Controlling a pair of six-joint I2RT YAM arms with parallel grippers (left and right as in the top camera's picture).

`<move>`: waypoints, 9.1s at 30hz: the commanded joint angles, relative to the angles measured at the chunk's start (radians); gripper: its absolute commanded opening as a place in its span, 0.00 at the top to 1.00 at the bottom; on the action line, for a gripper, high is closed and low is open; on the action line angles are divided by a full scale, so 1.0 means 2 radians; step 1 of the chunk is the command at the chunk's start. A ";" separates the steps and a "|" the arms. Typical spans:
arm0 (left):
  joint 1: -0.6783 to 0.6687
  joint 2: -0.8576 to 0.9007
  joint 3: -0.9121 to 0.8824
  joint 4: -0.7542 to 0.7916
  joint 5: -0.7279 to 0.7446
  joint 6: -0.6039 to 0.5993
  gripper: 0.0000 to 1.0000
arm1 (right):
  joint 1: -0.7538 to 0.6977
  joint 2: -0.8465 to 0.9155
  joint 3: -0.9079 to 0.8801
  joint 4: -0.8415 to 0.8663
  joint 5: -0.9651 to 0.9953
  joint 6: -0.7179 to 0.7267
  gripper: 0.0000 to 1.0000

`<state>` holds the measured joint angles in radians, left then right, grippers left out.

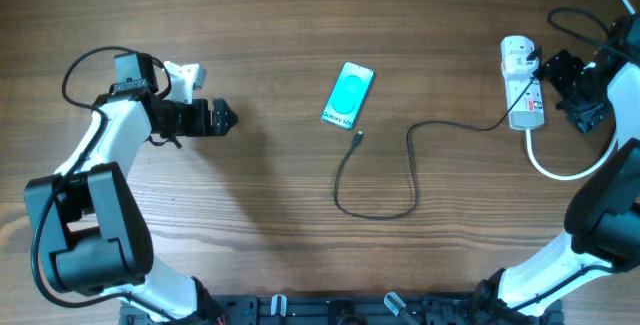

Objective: Plug charger to phone and switch on socket

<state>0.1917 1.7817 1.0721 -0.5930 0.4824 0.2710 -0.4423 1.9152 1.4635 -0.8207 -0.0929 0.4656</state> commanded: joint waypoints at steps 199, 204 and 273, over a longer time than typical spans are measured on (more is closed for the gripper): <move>0.001 -0.008 0.004 0.002 -0.002 0.004 0.00 | 0.009 -0.076 0.014 0.139 0.046 -0.166 0.00; 0.001 -0.008 0.004 0.002 -0.002 0.004 0.00 | 0.009 -0.160 0.014 0.139 0.046 -0.166 0.00; 0.001 -0.008 0.004 0.002 -0.002 0.004 0.00 | 0.197 -0.716 -0.729 0.414 -0.018 -0.231 0.00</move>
<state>0.1917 1.7817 1.0721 -0.5907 0.4755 0.2714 -0.0547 0.5262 0.0071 0.0071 -0.1368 -0.0116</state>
